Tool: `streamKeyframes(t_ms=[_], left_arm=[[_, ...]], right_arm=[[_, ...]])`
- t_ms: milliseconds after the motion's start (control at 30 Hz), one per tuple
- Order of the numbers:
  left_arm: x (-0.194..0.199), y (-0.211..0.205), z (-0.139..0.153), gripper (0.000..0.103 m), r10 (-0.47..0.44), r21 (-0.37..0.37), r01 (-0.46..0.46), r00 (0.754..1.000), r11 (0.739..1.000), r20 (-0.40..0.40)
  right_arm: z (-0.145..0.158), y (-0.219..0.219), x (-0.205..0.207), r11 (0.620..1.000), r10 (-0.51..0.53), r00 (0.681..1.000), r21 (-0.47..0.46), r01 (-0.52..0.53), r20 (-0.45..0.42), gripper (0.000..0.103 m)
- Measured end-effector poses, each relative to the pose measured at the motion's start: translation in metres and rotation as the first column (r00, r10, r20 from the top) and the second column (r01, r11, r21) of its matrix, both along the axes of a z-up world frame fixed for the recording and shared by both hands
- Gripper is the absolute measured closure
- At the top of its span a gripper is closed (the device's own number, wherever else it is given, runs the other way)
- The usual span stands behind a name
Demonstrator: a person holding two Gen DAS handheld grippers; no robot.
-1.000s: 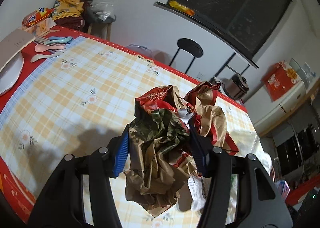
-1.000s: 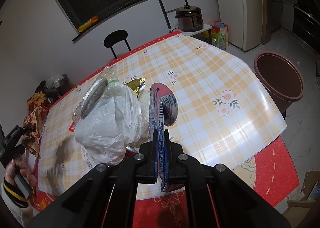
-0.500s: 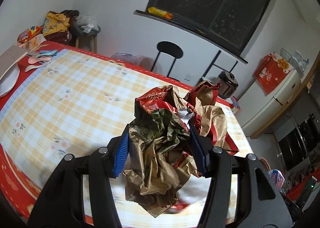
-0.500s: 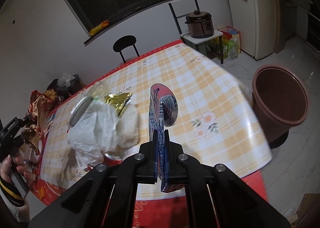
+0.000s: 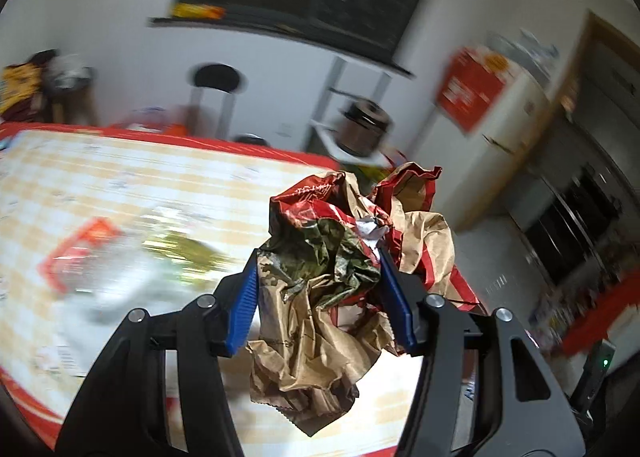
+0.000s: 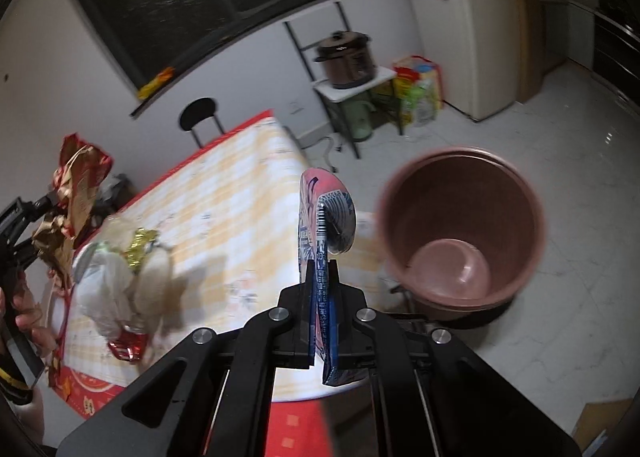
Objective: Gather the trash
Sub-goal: 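Carry the paper wrapper in the left tool over the brown bin and release it, then lower the right tool into the brown bin and open it, dropping the snack wrapper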
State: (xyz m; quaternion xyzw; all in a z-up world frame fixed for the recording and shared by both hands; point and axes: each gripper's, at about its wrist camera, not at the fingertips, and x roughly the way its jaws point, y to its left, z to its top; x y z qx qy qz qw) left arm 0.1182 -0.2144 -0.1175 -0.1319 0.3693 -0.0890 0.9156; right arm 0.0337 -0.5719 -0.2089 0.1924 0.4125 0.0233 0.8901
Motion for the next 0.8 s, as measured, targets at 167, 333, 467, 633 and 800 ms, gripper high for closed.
streamKeyframes(t_ms=[167, 333, 467, 633, 800], left_arm=[[0.036, -0.116, -0.051, 0.046, -0.192, -0.031, 0.19, 0.976, 0.981, -0.098], [0.063, -0.235, -0.116, 0.046, -0.351, -0.057, 0.348, 0.909, 0.936, -0.226], [0.07, -0.296, -0.149, 0.045, -0.431, -0.062, 0.431, 0.86, 0.9, -0.274], [0.075, -0.331, -0.164, 0.017, -0.47, -0.028, 0.482, 0.837, 0.876, -0.281], [0.074, -0.312, -0.147, 0.012, -0.448, 0.006, 0.463, 0.859, 0.886, -0.249]], right_arm=[[-0.009, -0.058, -0.023, 0.995, -0.092, 0.996, -0.024, 0.092, -0.019, 0.097], [-0.022, -0.101, -0.052, 0.98, -0.199, 0.978, -0.029, 0.197, -0.056, 0.097], [-0.03, -0.124, -0.072, 0.967, -0.255, 0.964, -0.028, 0.253, -0.077, 0.097], [-0.037, -0.139, -0.082, 0.954, -0.3, 0.95, -0.023, 0.299, -0.084, 0.097], [-0.042, -0.144, -0.07, 0.955, -0.298, 0.951, -0.009, 0.298, -0.079, 0.097]])
